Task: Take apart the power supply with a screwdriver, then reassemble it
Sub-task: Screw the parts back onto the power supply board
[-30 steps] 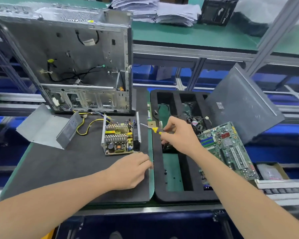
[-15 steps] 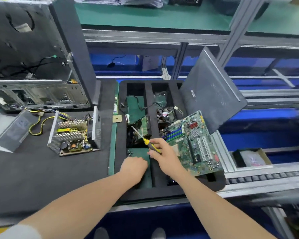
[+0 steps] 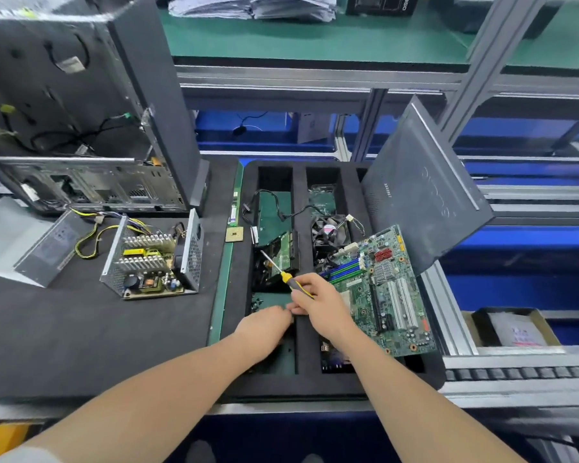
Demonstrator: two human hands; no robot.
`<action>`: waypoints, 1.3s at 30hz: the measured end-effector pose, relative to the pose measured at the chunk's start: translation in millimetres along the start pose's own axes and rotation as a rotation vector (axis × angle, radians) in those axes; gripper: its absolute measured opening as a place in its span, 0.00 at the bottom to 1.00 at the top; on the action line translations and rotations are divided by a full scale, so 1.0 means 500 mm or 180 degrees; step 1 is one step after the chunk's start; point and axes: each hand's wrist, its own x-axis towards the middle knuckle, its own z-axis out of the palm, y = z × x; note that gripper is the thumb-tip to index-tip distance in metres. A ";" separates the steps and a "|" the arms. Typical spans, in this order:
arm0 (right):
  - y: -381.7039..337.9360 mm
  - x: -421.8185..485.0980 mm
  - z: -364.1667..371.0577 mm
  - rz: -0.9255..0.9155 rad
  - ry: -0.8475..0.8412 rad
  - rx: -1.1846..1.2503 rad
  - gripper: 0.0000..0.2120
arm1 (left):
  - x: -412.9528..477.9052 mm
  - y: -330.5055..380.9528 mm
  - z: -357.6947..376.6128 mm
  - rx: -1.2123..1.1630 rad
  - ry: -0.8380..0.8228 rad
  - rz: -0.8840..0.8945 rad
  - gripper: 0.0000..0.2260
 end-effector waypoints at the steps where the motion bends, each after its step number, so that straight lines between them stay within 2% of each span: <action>1: -0.009 0.004 0.001 -0.0019 -0.0002 0.0066 0.09 | -0.007 -0.007 -0.016 -0.0201 0.0051 0.0056 0.09; 3: -0.036 0.015 0.007 -0.0124 0.0078 0.0204 0.08 | -0.032 -0.030 -0.046 -0.0769 0.0368 0.0078 0.05; 6: -0.096 0.036 0.033 -0.0277 0.0152 0.0432 0.09 | -0.095 -0.083 -0.081 -0.1723 0.1051 0.0014 0.08; 8: -0.140 0.052 0.059 -0.0336 0.0163 0.0553 0.09 | -0.140 -0.125 -0.095 -0.2123 0.1432 -0.0144 0.06; 11: -0.205 0.071 0.109 -0.0454 0.0172 0.0615 0.07 | -0.203 -0.199 -0.096 -0.2507 0.1955 -0.0558 0.03; 15: -0.275 0.077 0.177 -0.0725 0.0141 0.0676 0.03 | -0.266 -0.283 -0.090 -0.2876 0.2273 -0.0847 0.04; 19: -0.332 0.078 0.234 -0.1027 0.0308 0.0129 0.09 | -0.288 -0.353 -0.117 -0.3321 0.2631 -0.0928 0.04; 24: -0.386 0.084 0.291 -0.1236 0.0585 -0.0522 0.10 | -0.277 -0.419 -0.163 -0.3793 0.2651 -0.0748 0.08; 35: -0.407 0.090 0.327 -0.1240 0.0704 -0.0703 0.10 | -0.231 -0.450 -0.158 -0.4394 0.2530 -0.0542 0.06; 39: -0.402 0.092 0.324 -0.1221 0.0699 -0.0914 0.10 | -0.226 -0.446 -0.156 -0.4337 0.2468 -0.0620 0.07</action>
